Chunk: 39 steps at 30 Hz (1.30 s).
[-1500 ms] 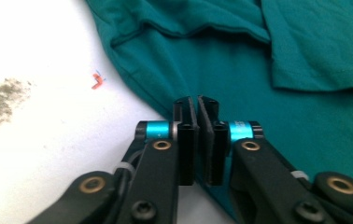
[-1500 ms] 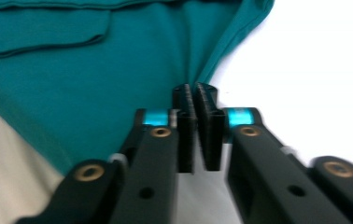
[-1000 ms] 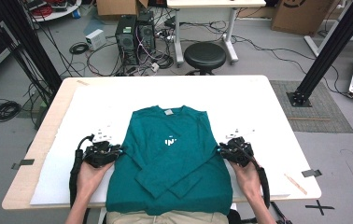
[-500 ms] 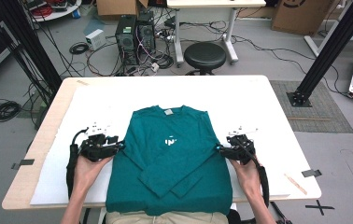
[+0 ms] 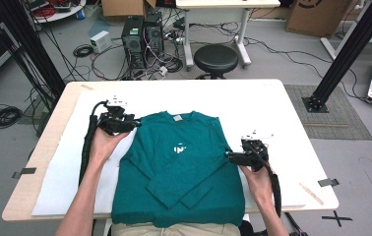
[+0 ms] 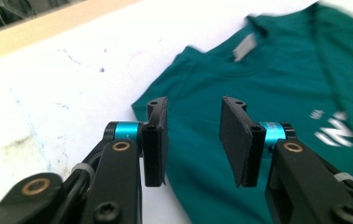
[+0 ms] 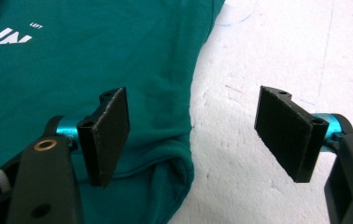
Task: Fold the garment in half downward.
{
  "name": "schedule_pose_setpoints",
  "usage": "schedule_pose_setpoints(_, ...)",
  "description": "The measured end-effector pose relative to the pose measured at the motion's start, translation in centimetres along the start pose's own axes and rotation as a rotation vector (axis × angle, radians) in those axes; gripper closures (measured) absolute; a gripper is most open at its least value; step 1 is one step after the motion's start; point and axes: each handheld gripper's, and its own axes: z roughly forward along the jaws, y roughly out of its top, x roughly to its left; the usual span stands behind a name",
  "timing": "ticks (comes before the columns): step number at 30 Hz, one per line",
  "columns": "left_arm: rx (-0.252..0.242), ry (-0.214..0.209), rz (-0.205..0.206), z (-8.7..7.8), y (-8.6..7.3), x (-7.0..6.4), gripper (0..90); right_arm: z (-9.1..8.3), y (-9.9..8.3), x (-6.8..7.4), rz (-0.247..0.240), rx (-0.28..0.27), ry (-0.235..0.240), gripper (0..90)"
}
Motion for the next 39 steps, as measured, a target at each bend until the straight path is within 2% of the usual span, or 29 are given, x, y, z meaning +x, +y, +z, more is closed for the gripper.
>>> schedule_pose_setpoints(3,0.025,0.016,-0.009,2.0,0.5,0.6,60.6,0.1,0.0,0.1,-0.002,0.004,0.001,28.0)
schedule_pose_setpoints(6,0.042,0.062,-0.017,4.0,0.2,1.0,54.0,0.2,0.0,0.1,-0.008,0.009,0.004,28.2)
schedule_pose_setpoints(8,0.084,0.065,-0.022,5.0,-0.3,1.3,53.4,0.1,0.0,0.1,0.001,0.013,0.004,28.2)
schedule_pose_setpoints(10,0.116,0.058,-0.015,5.7,-0.7,1.5,53.4,0.0,0.0,0.0,0.002,0.007,0.003,28.2)
schedule_pose_setpoints(13,0.113,0.060,0.012,6.2,-0.8,1.3,55.5,0.0,-0.1,0.0,0.006,0.011,0.001,28.3)
schedule_pose_setpoints(15,0.124,0.081,0.030,6.7,-0.9,1.3,56.6,0.1,-0.1,0.2,0.002,0.014,0.003,28.4)
schedule_pose_setpoints(17,0.118,0.094,0.005,7.1,-1.1,1.6,56.4,0.2,-0.1,0.2,-0.011,0.013,0.004,28.7)
schedule_pose_setpoints(19,0.101,0.080,-0.028,7.2,-1.3,2.1,54.2,0.2,-0.2,0.3,-0.006,0.017,0.008,29.2)
schedule_pose_setpoints(20,0.089,0.080,-0.034,7.3,-1.4,2.3,52.3,0.2,-0.2,0.3,-0.010,0.015,0.007,29.2)
schedule_pose_setpoints(22,0.076,0.051,-0.042,7.5,-1.5,2.5,49.7,0.3,-0.2,0.2,0.000,0.020,0.009,29.2)
schedule_pose_setpoints(24,0.063,0.029,-0.044,7.5,-1.6,2.9,49.7,0.3,-0.2,0.2,-0.006,0.017,0.008,29.2)
schedule_pose_setpoints(27,0.052,0.009,-0.022,7.6,-1.7,3.1,50.7,0.4,-0.2,0.1,-0.003,0.015,0.014,29.2)
schedule_pose_setpoints(29,0.048,-0.008,-0.006,7.6,-1.7,3.0,55.6,0.4,-0.2,0.2,0.008,0.017,0.017,29.2)
schedule_pose_setpoints(32,0.042,-0.032,-0.014,7.5,-1.8,3.2,63.6,0.3,-0.2,0.1,0.005,0.013,0.019,29.2)
schedule_pose_setpoints(36,0.021,-0.079,-0.090,7.4,-2.2,4.2,74.0,0.1,-0.2,0.0,0.014,0.007,0.021,29.2)
schedule_pose_setpoints(37,0.016,-0.103,-0.103,7.4,-2.2,4.4,77.9,0.1,-0.2,-0.1,0.014,0.005,0.022,29.2)
schedule_pose_setpoints(38,0.012,-0.107,-0.110,7.4,-2.3,4.4,82.4,0.1,-0.2,-0.1,0.017,0.007,0.025,29.2)
schedule_pose_setpoints(39,0.012,-0.106,-0.113,7.4,-2.3,4.4,83.1,0.1,-0.2,-0.1,0.023,0.011,0.028,29.2)
